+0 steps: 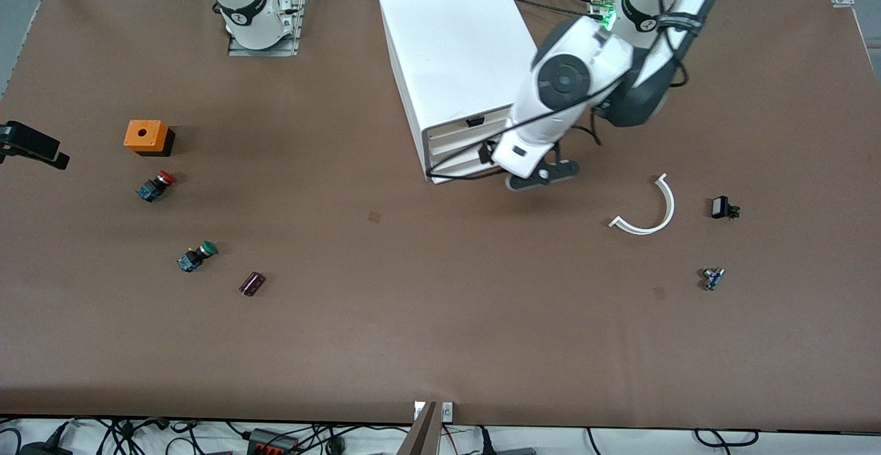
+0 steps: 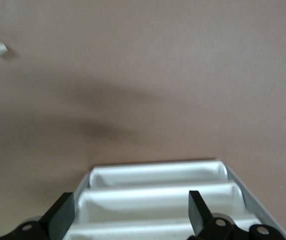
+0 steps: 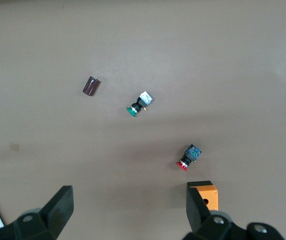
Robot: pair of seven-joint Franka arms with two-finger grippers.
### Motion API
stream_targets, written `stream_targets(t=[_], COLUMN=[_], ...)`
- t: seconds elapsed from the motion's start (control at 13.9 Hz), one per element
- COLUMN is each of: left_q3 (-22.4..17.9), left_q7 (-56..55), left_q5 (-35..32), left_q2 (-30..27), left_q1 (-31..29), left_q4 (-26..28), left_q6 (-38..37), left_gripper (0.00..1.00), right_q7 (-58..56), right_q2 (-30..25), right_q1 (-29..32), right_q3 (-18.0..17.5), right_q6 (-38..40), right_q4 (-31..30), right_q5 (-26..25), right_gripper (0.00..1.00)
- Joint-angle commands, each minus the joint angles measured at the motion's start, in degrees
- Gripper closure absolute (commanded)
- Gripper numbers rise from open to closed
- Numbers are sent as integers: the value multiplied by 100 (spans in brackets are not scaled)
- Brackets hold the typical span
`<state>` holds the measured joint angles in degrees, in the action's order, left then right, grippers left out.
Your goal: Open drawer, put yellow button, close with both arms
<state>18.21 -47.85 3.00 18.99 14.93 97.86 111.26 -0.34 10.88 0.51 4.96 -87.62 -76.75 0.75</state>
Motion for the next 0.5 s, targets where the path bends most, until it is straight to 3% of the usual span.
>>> stream_targets(t=[0.0, 0.43], left_q3=[34, 25], left_q7=[582, 2698], left_q5=[-168, -177], left_q2=[-80, -89], left_q1=[-490, -1571], left_q4=[-362, -1321], left_q6=[-445, -1922], left_gripper=[0, 0], right_q7=[-71, -124], right_q2=[-805, -1018], right_q1=[37, -7], right_q3=[-92, -100], right_q6=[-431, -414], right_q4=[-1164, -1518], right_q5=[-93, -321], right_gripper=[0, 0])
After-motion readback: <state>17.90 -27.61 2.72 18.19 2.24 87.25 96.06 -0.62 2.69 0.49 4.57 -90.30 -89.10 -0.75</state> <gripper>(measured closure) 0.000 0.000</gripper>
